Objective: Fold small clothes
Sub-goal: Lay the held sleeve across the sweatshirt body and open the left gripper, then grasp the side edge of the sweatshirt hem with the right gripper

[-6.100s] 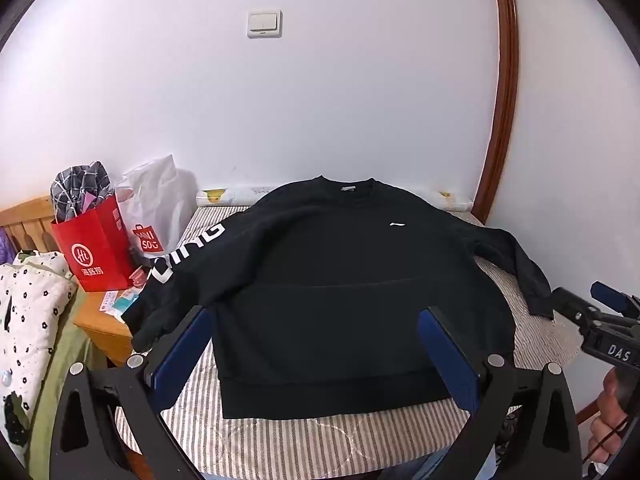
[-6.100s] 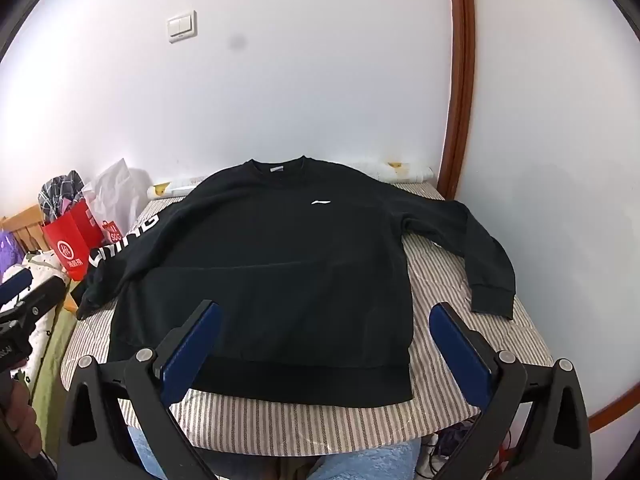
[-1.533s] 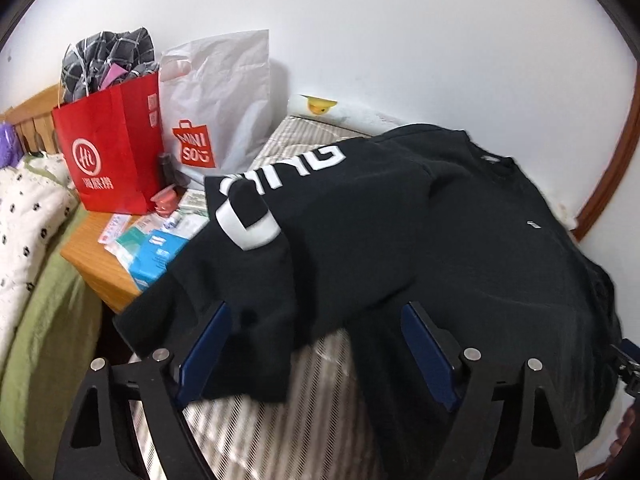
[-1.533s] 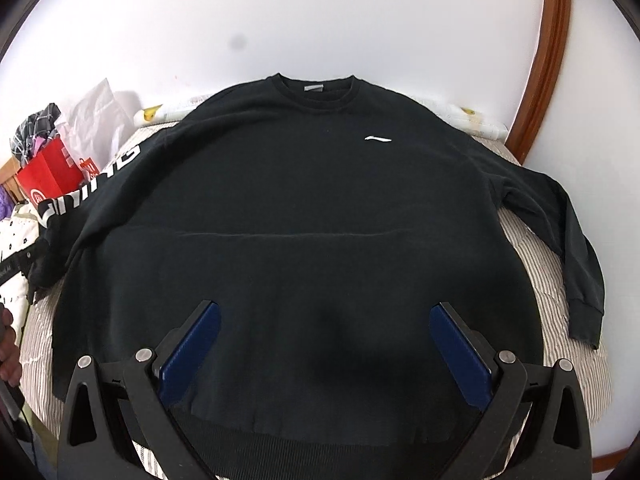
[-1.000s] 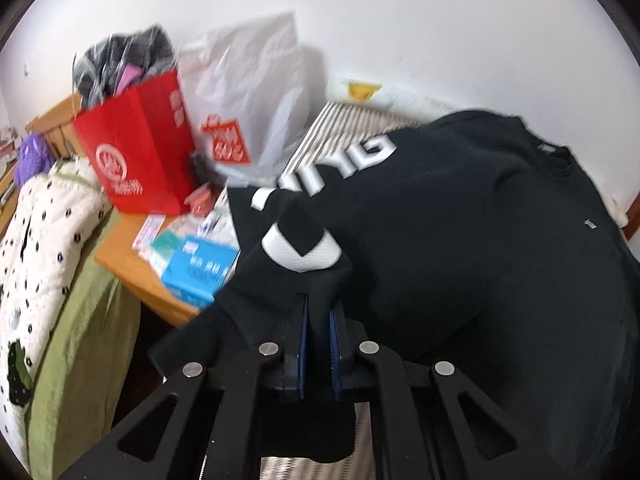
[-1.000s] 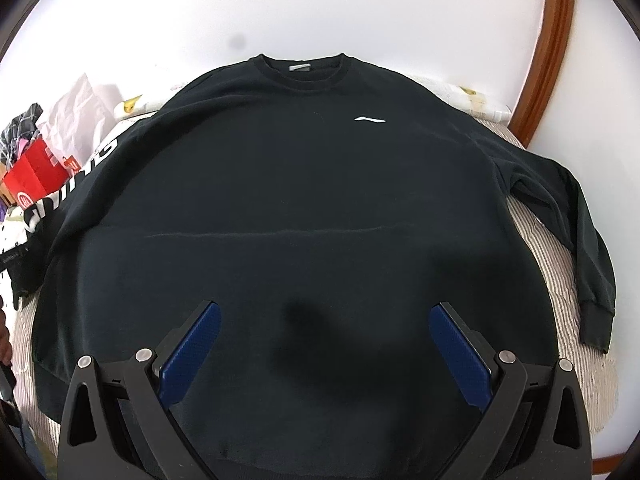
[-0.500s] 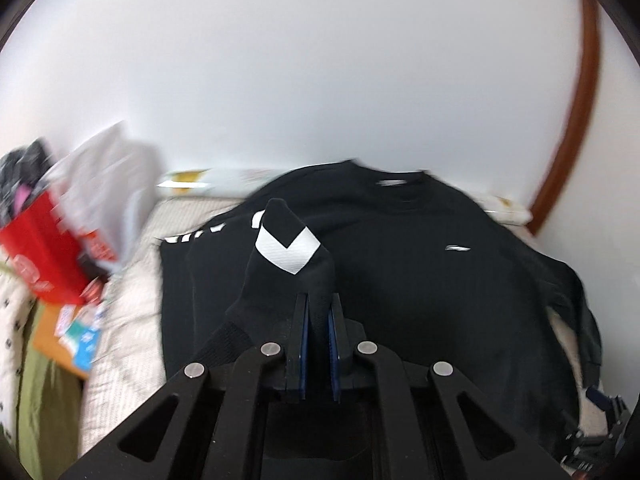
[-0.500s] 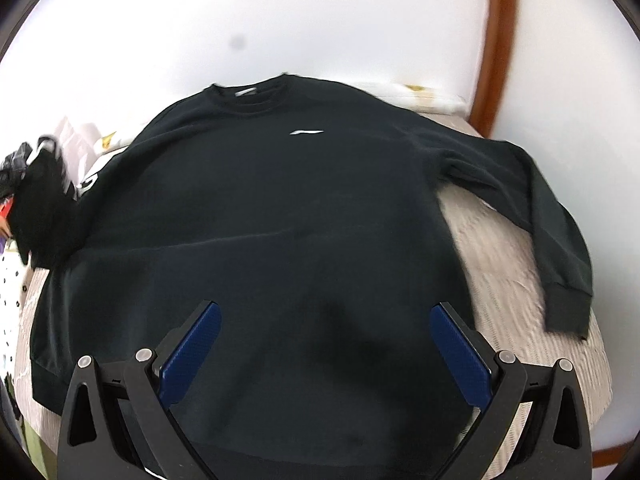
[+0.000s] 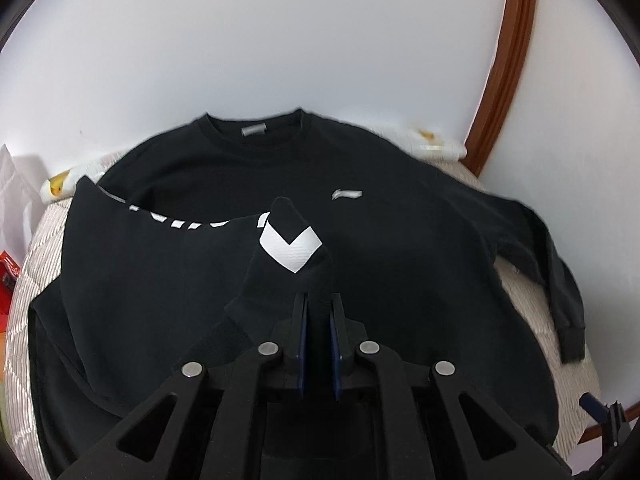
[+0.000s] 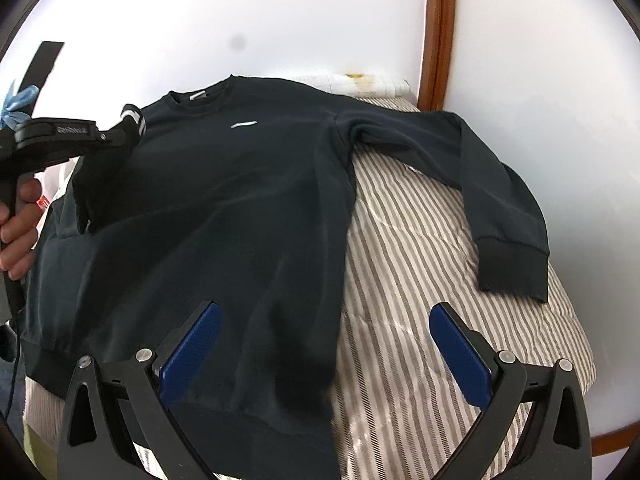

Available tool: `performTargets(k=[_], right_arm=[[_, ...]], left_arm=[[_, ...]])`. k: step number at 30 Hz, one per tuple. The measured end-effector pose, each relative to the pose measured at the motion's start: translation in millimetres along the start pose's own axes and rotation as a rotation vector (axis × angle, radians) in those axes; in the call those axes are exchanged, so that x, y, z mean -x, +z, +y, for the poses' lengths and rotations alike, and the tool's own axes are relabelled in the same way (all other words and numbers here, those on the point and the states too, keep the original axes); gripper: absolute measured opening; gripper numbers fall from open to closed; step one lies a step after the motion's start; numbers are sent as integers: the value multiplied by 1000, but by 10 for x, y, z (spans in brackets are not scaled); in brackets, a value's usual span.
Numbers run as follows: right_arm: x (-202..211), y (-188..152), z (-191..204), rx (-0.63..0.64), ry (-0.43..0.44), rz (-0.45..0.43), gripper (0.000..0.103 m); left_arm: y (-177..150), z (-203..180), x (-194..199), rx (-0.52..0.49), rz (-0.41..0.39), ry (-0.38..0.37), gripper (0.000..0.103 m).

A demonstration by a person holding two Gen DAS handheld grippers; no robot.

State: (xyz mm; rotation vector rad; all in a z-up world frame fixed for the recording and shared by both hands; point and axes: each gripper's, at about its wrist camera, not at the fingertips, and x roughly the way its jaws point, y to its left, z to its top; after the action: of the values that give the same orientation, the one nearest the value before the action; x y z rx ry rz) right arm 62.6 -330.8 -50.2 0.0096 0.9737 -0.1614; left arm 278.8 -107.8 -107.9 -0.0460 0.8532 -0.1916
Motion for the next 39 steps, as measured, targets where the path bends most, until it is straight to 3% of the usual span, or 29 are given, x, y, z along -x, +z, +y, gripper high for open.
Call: performTargets(k=[3,6,7,8,13,19,21,24,31,36,39], right_arm=[[-41,-62,-14,0,-4,15,102],[-56,-96,6,9,1,16,102],[-47,-106,20,12,4,11,102],[-43,-109,31,14,6,9,102],[-9,-223,28,16,43,1,99],[-33,-378,-5,-18,87,19,79],[-90,-431,-12,-33,96,45,67],[-162,-523,-9,-47,111,76,58],[-138,-603,0,-64,101,54,55],[-186,-568,30,-68,84,42,55],[-229,-522,58,-60,69,40,54]], left_arm=[[-82,39,94,-2,10,-32,18],[-156,117,283,-5,-10,-16,49],[-195,164,378,-6,-30,-2,67],[-245,232,496,-8,-60,17,71],[-525,673,928,21,-78,83,71],[-1033,1378,1211,128,-63,213,71],[-1259,1574,1217,166,-39,237,71],[-1565,1796,1200,218,6,247,70],[-1970,2035,1127,303,52,202,67],[-2032,1988,987,295,62,192,55],[-1998,1903,975,265,53,213,36]])
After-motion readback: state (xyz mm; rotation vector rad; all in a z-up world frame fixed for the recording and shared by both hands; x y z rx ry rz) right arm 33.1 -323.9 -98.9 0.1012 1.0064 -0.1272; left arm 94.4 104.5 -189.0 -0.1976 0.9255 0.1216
